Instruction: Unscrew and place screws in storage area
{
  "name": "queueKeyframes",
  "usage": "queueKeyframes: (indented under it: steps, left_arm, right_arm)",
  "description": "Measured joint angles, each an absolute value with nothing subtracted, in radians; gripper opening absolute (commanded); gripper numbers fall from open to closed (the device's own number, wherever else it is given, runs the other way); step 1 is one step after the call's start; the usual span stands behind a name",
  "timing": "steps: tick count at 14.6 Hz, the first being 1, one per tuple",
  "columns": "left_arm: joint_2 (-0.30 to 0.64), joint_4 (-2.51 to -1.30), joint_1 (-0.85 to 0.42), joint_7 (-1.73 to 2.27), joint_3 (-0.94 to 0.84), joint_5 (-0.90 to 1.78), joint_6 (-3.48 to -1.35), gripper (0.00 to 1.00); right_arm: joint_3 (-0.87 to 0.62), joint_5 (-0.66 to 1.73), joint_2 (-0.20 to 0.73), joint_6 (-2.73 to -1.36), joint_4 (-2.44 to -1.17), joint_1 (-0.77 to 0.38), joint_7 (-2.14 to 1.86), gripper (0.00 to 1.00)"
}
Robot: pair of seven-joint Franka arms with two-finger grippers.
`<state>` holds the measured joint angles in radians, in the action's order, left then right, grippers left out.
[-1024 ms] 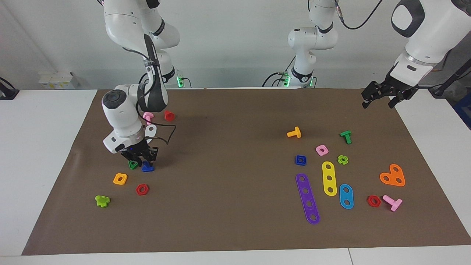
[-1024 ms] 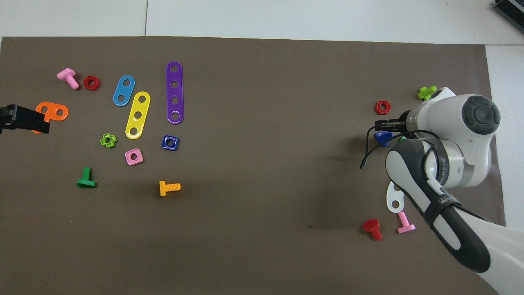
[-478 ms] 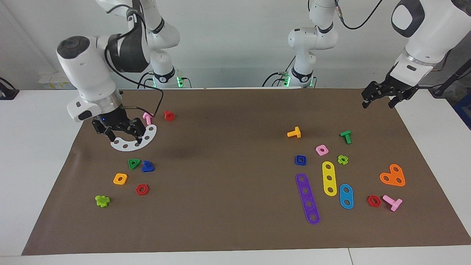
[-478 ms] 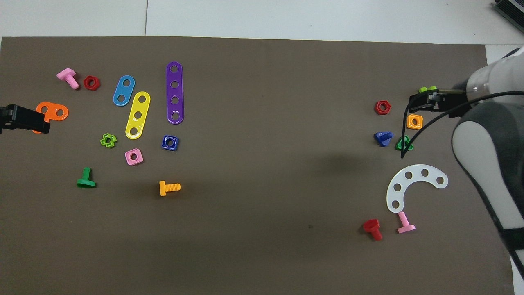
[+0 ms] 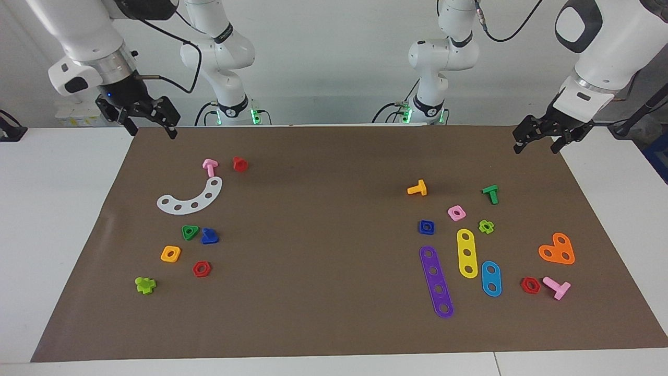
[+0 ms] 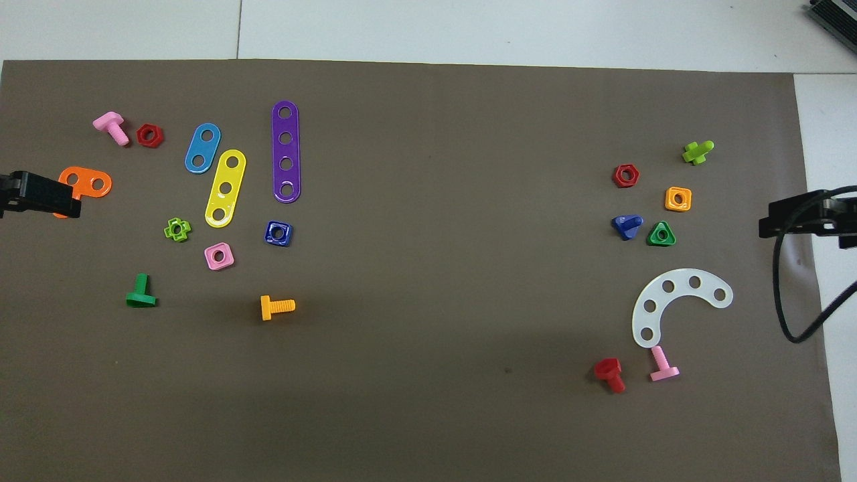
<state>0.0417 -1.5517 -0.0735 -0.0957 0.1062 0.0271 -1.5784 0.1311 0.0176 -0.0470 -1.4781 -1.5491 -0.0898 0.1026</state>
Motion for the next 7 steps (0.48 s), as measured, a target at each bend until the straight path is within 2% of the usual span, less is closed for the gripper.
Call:
queueKeyframes:
  steps: [7]
  left_arm:
    - [0.042,-1.552,-0.074,-0.096,0.106,0.027,-1.581,1.0]
  right_arm:
    - [0.128,0.012,-0.038,-1.463,-1.55,-0.082,0.086,1.0]
